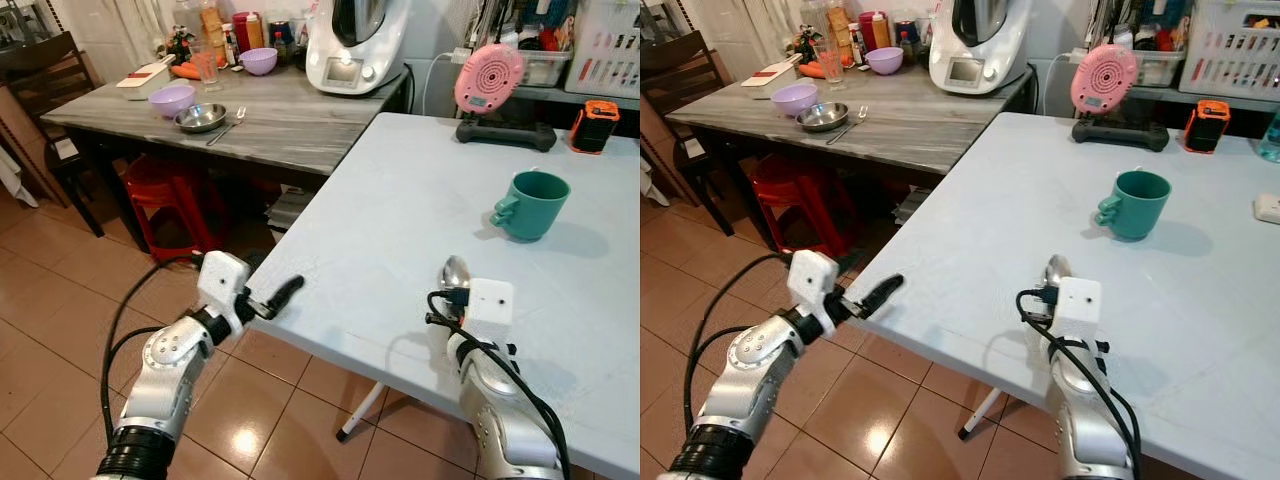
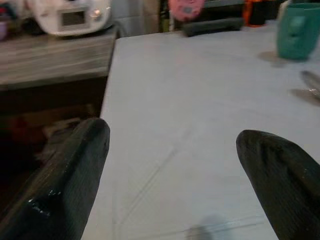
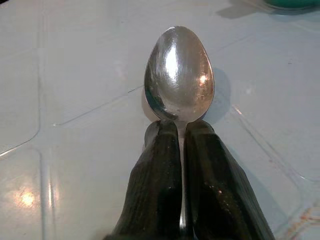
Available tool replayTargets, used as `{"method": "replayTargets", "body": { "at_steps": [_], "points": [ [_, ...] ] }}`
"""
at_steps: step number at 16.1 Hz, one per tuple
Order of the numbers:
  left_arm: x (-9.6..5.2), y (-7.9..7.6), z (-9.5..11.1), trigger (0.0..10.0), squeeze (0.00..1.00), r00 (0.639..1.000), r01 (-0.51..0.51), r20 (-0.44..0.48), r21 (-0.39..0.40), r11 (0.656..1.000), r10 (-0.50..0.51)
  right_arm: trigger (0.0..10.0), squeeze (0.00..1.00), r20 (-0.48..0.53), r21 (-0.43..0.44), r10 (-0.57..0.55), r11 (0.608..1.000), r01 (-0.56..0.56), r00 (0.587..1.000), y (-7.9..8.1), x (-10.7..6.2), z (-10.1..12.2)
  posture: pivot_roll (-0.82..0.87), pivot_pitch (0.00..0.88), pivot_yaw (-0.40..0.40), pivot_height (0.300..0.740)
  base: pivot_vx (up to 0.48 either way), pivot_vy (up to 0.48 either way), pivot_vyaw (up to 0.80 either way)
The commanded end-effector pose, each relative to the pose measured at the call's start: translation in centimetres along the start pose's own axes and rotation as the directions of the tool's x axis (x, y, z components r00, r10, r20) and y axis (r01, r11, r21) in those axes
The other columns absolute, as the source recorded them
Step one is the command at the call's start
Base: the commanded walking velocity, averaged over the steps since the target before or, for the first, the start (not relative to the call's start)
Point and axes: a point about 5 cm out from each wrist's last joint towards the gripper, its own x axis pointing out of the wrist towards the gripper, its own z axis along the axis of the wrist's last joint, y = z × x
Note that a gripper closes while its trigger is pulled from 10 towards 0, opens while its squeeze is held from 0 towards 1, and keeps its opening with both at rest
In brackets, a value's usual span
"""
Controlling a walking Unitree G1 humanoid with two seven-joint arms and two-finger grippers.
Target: Setting the table
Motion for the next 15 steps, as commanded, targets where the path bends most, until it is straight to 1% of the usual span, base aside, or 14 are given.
{"method": "replayTargets", "body": {
  "at_steps": [1, 2, 3, 4, 6, 7, 8, 9, 10, 12, 15],
  "points": [
    [-0.1, 2.1, 0.2, 10.0, 0.00, 0.991, -0.133, -0.013, 0.011, 0.991, 0.133, 0.0, 0.00, -0.012, 0.017, -0.051, 0.999, 0.051, 0.999, -1.0, -0.3, -0.6, -0.06, 0.000, 0.086, 0.740, 0.000, 0.000, 0.00],
    [-0.1, 2.3, 0.1, 10.0, 0.00, 0.988, -0.155, -0.021, 0.013, 0.988, 0.155, 0.0, 0.00, -0.002, 0.013, -0.054, 0.998, 0.054, 0.999, -1.1, -0.3, -0.5, -0.06, 0.000, 0.086, 0.740, 0.000, 0.000, 0.00],
    [-0.2, 3.4, -0.2, 10.0, 0.00, 0.971, -0.234, -0.049, 0.002, 0.972, 0.234, 10.0, 0.00, 0.037, -0.023, -0.088, 0.996, 0.088, 0.995, -1.5, -0.3, 0.0, -0.05, 0.000, 0.084, 0.740, 0.000, 0.000, 0.00],
    [-0.2, 4.2, -0.1, 10.0, 0.00, 0.952, -0.299, -0.062, 0.015, 0.954, 0.300, 10.0, 0.00, 0.118, -0.028, -0.088, 0.995, 0.092, 0.989, -1.5, -0.3, 1.0, -0.05, 0.000, 0.082, 0.740, 0.000, 0.000, 0.00],
    [-0.2, 4.8, 0.1, 10.0, 0.00, 0.937, -0.344, -0.058, 0.007, 0.939, 0.344, 10.0, 0.00, 0.213, 0.008, -0.073, 0.997, 0.073, 0.974, -1.3, -0.5, 2.4, -0.05, 0.000, 0.082, 0.740, 0.000, 0.000, 0.00],
    [-0.1, 4.9, 0.1, 10.0, 0.00, 0.931, -0.361, -0.054, -0.003, 0.932, 0.361, 10.0, 0.00, 0.239, 0.012, -0.119, 0.993, 0.120, 0.964, -1.6, -0.6, 2.8, -0.05, 0.000, 0.088, 0.740, 0.000, 0.000, 0.00],
    [-0.1, 5.0, 0.0, 10.0, 0.00, 0.924, -0.381, -0.057, -0.018, 0.925, 0.379, 10.0, 0.00, 0.231, -0.010, -0.140, 0.989, 0.146, 0.963, -1.7, -0.6, 2.7, -0.05, 0.000, 0.088, 0.740, 0.000, 0.000, 0.00],
    [-0.1, 5.0, 0.0, 10.0, 0.00, 0.919, -0.392, -0.060, -0.027, 0.920, 0.390, 10.0, 0.00, 0.216, 0.048, -0.098, 0.995, 0.090, 0.971, -1.6, -0.7, 2.8, -0.05, 0.000, 0.088, 0.740, 0.000, 0.000, 0.00],
    [0.2, 4.6, -0.2, 10.0, 0.00, 0.921, -0.388, -0.051, -0.069, 0.919, 0.385, 10.0, 0.00, 0.277, 0.085, -0.094, 0.994, 0.073, 0.956, -1.8, -1.1, 3.4, -0.05, 0.000, 0.090, 0.740, 0.000, 0.000, 0.00],
    [0.5, 3.9, -0.2, 10.0, 0.00, 0.927, -0.374, -0.041, -0.093, 0.923, 0.372, 10.0, 0.00, 0.276, 0.086, -0.090, 0.994, 0.069, 0.957, -1.8, -1.1, 3.3, -0.05, 0.000, 0.089, 0.740, 0.000, 0.126, 0.00],
    [0.8, 3.5, -0.1, 10.0, 0.00, 0.935, -0.355, -0.030, -0.094, 0.930, 0.354, 10.0, 0.00, 0.290, 0.073, -0.079, 0.996, 0.060, 0.954, -1.7, -1.1, 3.6, -0.05, 0.000, 0.086, 0.740, 0.000, 0.292, -0.71]
  ]
}}
